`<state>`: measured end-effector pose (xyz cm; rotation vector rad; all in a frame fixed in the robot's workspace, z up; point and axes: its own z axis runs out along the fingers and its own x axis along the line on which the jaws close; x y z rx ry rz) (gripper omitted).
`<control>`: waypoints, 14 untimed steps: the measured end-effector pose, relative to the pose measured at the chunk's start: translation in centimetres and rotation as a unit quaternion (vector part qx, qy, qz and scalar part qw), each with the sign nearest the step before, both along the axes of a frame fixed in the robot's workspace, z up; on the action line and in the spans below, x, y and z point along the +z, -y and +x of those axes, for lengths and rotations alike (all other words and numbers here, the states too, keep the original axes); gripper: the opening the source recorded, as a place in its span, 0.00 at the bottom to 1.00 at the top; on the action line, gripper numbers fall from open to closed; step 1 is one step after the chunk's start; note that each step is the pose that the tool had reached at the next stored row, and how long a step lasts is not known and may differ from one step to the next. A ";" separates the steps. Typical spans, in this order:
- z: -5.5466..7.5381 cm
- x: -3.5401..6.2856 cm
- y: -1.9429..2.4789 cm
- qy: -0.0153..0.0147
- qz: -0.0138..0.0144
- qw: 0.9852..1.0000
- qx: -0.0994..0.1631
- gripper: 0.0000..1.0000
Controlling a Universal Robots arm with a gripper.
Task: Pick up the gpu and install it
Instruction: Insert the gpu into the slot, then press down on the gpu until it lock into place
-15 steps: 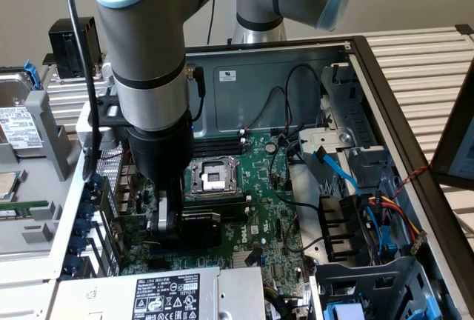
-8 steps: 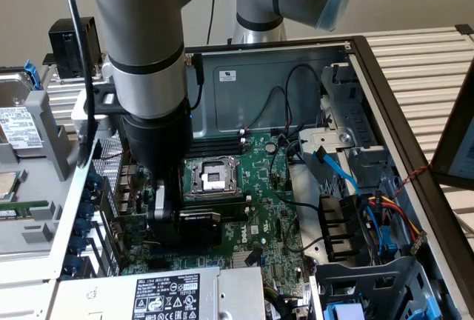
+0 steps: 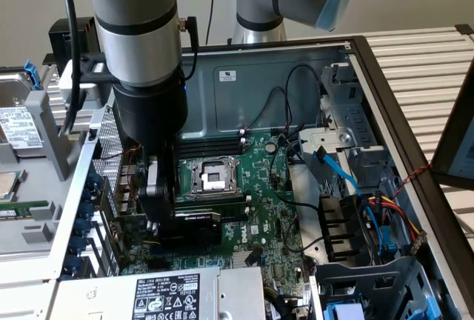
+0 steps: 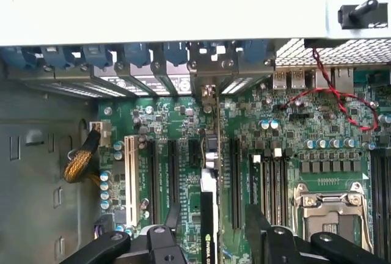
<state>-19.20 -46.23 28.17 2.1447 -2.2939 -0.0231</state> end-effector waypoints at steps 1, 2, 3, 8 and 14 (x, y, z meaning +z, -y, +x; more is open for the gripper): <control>-0.1 0.19 0.00 0.000 0.000 1.000 0.000 0.54; -0.2 0.23 0.00 0.000 0.000 1.000 0.000 0.54; -0.2 0.23 0.00 0.001 0.000 1.000 0.000 0.54; -0.4 0.24 -0.06 0.002 0.000 1.000 0.000 0.54; -0.5 0.24 -0.06 0.002 0.000 1.000 0.000 0.54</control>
